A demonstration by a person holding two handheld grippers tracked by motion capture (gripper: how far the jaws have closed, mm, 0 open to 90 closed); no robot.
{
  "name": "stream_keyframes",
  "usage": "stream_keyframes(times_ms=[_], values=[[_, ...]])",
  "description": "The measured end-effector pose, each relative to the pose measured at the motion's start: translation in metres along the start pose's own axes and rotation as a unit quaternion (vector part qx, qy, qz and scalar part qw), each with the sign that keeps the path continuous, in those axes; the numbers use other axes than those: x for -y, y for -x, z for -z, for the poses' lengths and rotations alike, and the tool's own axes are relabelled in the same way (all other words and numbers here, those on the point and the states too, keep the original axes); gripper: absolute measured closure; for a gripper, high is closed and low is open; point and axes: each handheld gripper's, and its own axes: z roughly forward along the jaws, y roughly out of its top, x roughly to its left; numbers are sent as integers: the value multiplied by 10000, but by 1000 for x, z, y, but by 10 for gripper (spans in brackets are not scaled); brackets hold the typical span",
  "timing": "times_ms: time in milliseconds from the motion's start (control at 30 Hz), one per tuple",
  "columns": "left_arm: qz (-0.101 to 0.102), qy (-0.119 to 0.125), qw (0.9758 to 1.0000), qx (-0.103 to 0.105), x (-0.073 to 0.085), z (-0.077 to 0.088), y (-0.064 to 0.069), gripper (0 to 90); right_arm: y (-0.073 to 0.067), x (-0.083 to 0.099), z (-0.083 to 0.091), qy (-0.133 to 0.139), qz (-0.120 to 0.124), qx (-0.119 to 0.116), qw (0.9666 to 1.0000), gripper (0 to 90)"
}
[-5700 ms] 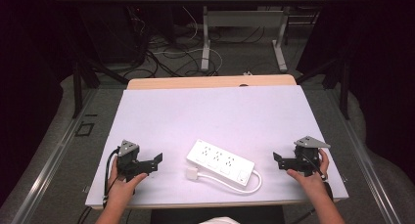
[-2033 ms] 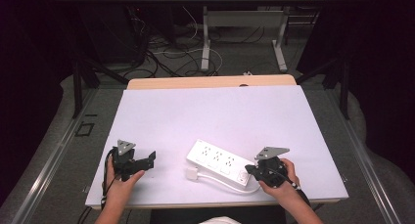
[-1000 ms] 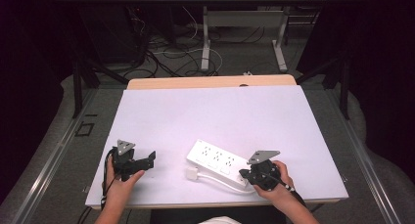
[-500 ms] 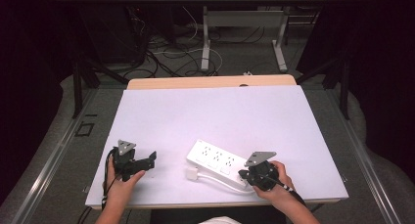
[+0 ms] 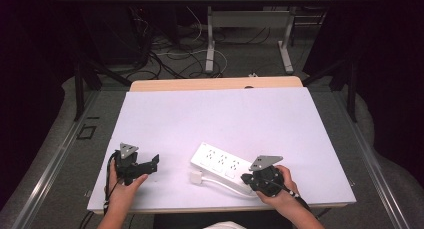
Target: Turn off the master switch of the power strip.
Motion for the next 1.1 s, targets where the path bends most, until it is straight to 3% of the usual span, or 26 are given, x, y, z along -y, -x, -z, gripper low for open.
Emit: stream_keyframes(times_ms=[400, 700, 900, 1100], values=[[13, 4, 10000, 10, 0, 0, -1, 65, -1, -2, 0, 38, -48, -87, 9999, 762], [-2, 2, 10000, 7, 0, 0, -1, 65, -5, -4, 3, 112, -217, -146, 9996, 715], [7, 5, 10000, 6, 0, 0, -1, 65, -4, -4, 4, 5, -278, -282, 9992, 632], [1, 0, 10000, 9, 0, 0, -1, 65, -5, -5, 5, 87, -360, -257, 9990, 551]])
